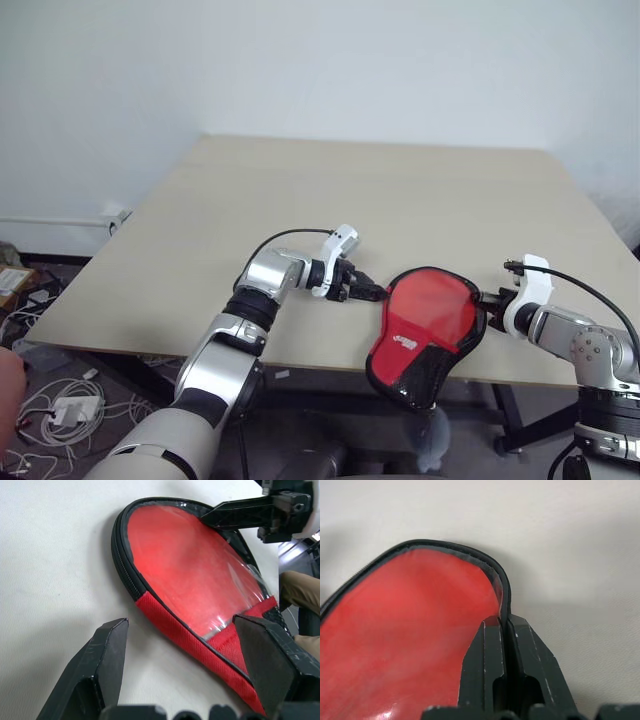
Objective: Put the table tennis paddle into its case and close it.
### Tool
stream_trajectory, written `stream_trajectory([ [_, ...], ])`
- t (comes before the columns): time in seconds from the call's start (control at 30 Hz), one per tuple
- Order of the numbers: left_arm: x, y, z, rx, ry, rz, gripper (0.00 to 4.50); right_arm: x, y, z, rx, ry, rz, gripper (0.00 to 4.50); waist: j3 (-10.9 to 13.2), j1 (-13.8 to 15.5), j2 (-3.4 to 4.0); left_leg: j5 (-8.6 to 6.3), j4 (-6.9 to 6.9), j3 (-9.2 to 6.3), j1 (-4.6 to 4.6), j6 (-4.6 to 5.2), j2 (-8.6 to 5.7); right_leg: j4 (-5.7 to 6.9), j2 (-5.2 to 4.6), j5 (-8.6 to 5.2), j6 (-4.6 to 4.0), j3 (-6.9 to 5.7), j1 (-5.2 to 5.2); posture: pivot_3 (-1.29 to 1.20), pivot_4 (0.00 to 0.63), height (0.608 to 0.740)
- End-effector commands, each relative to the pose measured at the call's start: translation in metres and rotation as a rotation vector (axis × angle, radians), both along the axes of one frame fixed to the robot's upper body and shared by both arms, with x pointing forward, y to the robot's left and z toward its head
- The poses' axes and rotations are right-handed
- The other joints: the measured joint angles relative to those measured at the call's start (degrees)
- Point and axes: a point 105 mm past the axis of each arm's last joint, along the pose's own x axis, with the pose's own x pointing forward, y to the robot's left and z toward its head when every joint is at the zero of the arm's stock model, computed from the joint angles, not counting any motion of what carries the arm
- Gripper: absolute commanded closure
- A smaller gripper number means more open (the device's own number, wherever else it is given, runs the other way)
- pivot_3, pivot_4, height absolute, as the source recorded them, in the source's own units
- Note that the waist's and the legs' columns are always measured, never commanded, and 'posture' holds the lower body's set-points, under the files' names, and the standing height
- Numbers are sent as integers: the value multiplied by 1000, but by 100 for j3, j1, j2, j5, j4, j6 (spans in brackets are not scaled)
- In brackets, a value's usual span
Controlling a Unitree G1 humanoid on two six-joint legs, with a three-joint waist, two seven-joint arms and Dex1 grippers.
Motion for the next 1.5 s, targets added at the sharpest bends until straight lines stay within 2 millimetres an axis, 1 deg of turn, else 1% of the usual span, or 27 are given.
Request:
stream_trajectory([
  [0.03,2,-1,2,-4,-22,12,927,9,18,32,46,-149,54,4476,2,-42,2,0,0,1,0,0,0,0,0,0,0,1,-1,0,0,740],
  [0.07,2,-1,1,2,-23,10,927,13,13,38,26,-190,17,4476,2,-58,3,0,0,1,0,0,0,0,0,0,0,1,-1,0,0,740],
  [0.13,-1,-2,-2,7,-21,3,927,26,-7,50,-17,-262,-125,4476,4,-78,8,1,0,0,1,-1,0,2,0,0,0,1,-1,0,0,740],
  [0.2,-5,-4,-3,4,-13,-9,927,36,-29,62,-1,-310,-282,4476,13,-73,19,6,2,2,1,-6,-1,8,0,1,-1,1,-1,0,0,740],
  [0.37,-13,-5,-9,14,-4,-21,927,48,-59,83,20,-389,-502,4476,23,7,31,28,3,-13,1,-22,-18,20,-1,13,3,2,-7,0,0,740],
  [0.47,-17,-5,-10,14,6,-26,927,55,-69,95,27,-426,-588,4476,23,-3,36,33,2,-12,2,-27,-19,26,-1,16,2,9,-12,0,0,740],
  [0.57,-20,-5,-11,15,10,-29,927,62,-74,104,37,-454,-638,4476,24,-20,43,38,-3,-6,3,-35,-25,46,0,16,1,32,-29,0,0,740],
  [0.67,-23,-4,-12,14,14,-29,927,72,-71,114,18,-477,-645,4476,25,-53,43,43,-4,1,1,-42,-28,79,0,15,0,50,-50,0,0,740],
  [0.73,-24,-4,-11,9,14,-30,927,80,-62,115,24,-479,-627,4476,25,-72,45,54,-6,3,1,-53,-28,99,2,16,-1,57,-62,0,0,740],
  [0.77,-25,-5,-10,5,13,-29,927,83,-57,112,30,-465,-611,4476,25,-81,46,60,-8,2,1,-57,-28,106,4,19,-7,59,-68,0,0,740],
  [0.87,-26,-5,-4,-25,8,-32,927,90,-38,87,60,-387,-553,4476,25,-88,46,66,-12,-4,2,-65,-23,110,14,27,-21,61,-76,0,0,740],
  [0.93,-25,-4,2,-50,6,-33,927,90,-31,65,44,-329,-533,4476,25,-89,46,66,-15,-6,2,-66,-22,110,16,27,-22,62,-78,0,0,740],
  [0.97,-25,-3,6,-62,5,-31,927,90,-23,52,48,-293,-493,4476,25,-92,46,66,-17,-5,2,-66,-23,110,16,27,-22,63,-80,0,0,740],
  [1.0,-24,-2,8,-69,5,-29,927,90,-17,45,53,-271,-465,4476,24,-112,46,67,-19,-4,2,-68,-23,110,16,27,-22,65,-81,0,0,740],
  [1.03,-24,0,10,-72,0,-27,927,87,-13,29,13,-208,-433,4476,24,-139,46,69,-21,-5,3,-71,-23,109,18,28,-22,66,-82,0,0,740],
  [1.07,-23,1,11,-74,-4,-24,927,84,-11,17,-13,-163,-421,4476,24,-167,46,71,-24,-6,3,-73,-23,109,18,28,-22,66,-82,0,0,740],
  [1.1,-21,3,13,-75,-8,-16,927,81,-11,11,-25,-141,-421,4476,23,-194,47,73,-26,-7,3,-76,-23,109,18,28,-23,66,-84,0,0,740],
  [1.13,-19,4,13,-75,-10,-10,927,80,-11,7,-32,-128,-417,4261,23,-204,49,76,-29,-9,4,-81,-24,110,18,28,-23,65,-84,0,0,740],
  [1.2,-16,6,12,-62,-12,9,927,78,-14,8,-29,-139,-438,3737,22,-206,59,79,-31,-9,4,-86,-25,110,19,29,-24,66,-87,0,0,740],
  [1.27,-14,6,11,-61,-12,13,927,78,-17,9,-32,-142,-449,3099,22,-206,58,80,-30,-10,7,-87,-24,110,19,29,-25,66,-83,0,0,740],
  [1.3,-14,6,12,-63,-12,12,927,78,-17,9,-33,-142,-450,2703,22,-205,59,80,-30,-11,7,-87,-25,110,19,30,-26,66,-83,0,0,740],
  [1.4,-14,5,11,-63,-12,9,927,79,-22,16,-40,-177,-471,1641,22,-204,59,81,-31,-11,7,-88,-25,110,19,30,-26,67,-84,0,0,740],
  [1.43,-14,5,12,-64,-14,6,927,80,-25,26,-61,-229,-477,1323,22,-201,59,81,-30,-10,7,-88,-26,109,19,30,-26,67,-83,0,0,740],
  [1.5,-11,7,16,-78,-20,8,927,80,-28,46,-82,-329,-481,1323,23,-200,60,81,-29,-11,6,-88,-28,109,17,30,-26,66,-83,0,0,740],
])
